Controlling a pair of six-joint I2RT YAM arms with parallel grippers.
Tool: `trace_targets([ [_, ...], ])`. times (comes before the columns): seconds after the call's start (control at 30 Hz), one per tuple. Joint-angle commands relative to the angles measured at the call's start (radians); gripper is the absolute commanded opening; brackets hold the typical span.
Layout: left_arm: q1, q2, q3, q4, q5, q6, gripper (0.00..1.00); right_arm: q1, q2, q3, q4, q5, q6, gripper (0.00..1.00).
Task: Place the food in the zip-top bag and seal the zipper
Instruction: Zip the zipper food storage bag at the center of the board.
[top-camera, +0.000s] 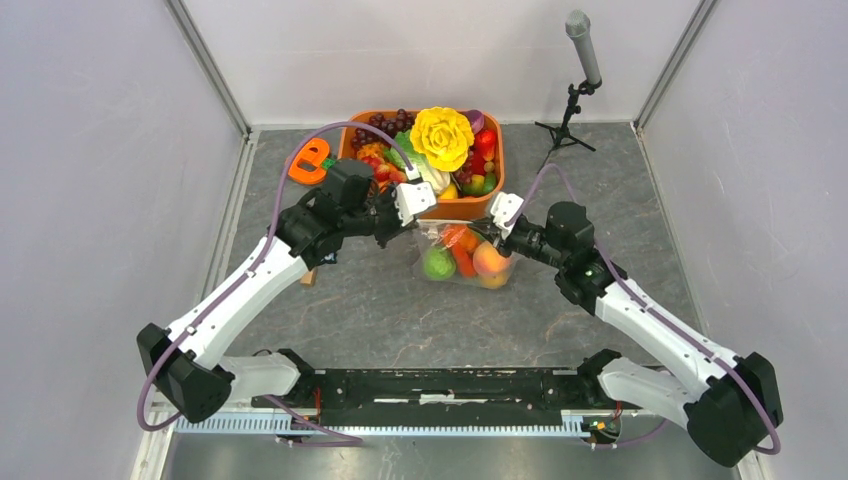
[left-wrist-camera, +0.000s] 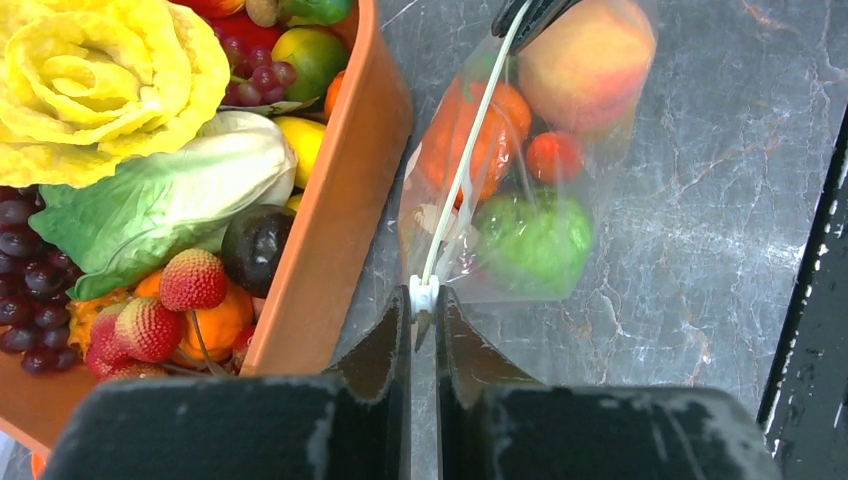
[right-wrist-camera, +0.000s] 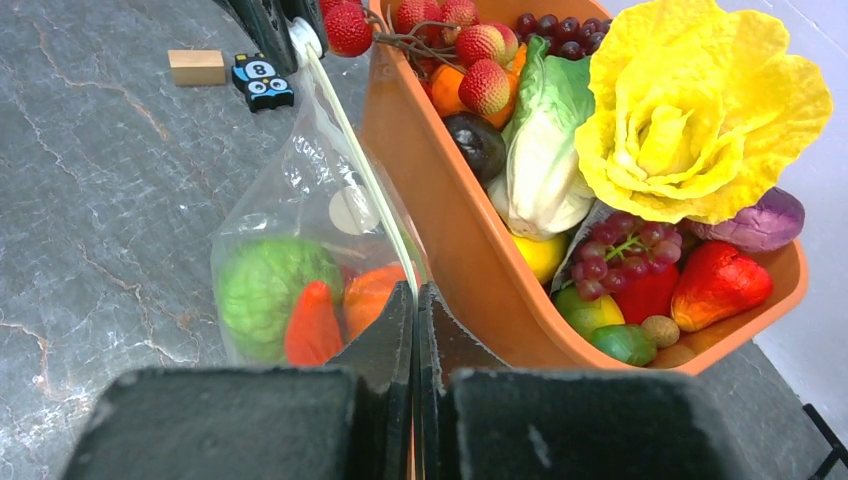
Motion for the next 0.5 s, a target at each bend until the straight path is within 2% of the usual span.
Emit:
trace_targets([
  [0.0,0.022,-0.046,-0.004,-0.011,-0.092,0.02,0.04,-0.018,-0.046,0.005,-0.029,0.127,-0.001,0.0],
  [0.03,0.023,-0.05,-0.012,0.008,-0.091,0.007,0.05,-0.018,-0.052,0.002,-0.029,0.133,0.002,0.0],
  [0.07,0.023,-0.051,-0.02,0.041,-0.082,-0.01,0.18,-0.018,-0.058,0.0,-0.033,0.143,0.005,0.0],
  [0.13,0.023,-0.06,-0.036,0.102,-0.058,-0.052,0.53,-0.018,-0.074,-0.004,-0.039,0.177,0.019,0.0],
  [0.23,0.022,-0.093,-0.09,0.231,-0.025,-0.122,0.83,-0.018,-0.115,-0.016,-0.058,0.27,0.027,0.0],
  [0.3,0.022,-0.127,-0.13,0.311,-0.002,-0.159,0.99,-0.018,-0.149,-0.024,-0.079,0.334,0.029,0.0],
  [0.47,0.023,-0.197,-0.195,0.45,-0.022,-0.23,1.0,-0.018,-0.231,-0.024,-0.132,0.468,0.036,0.0],
])
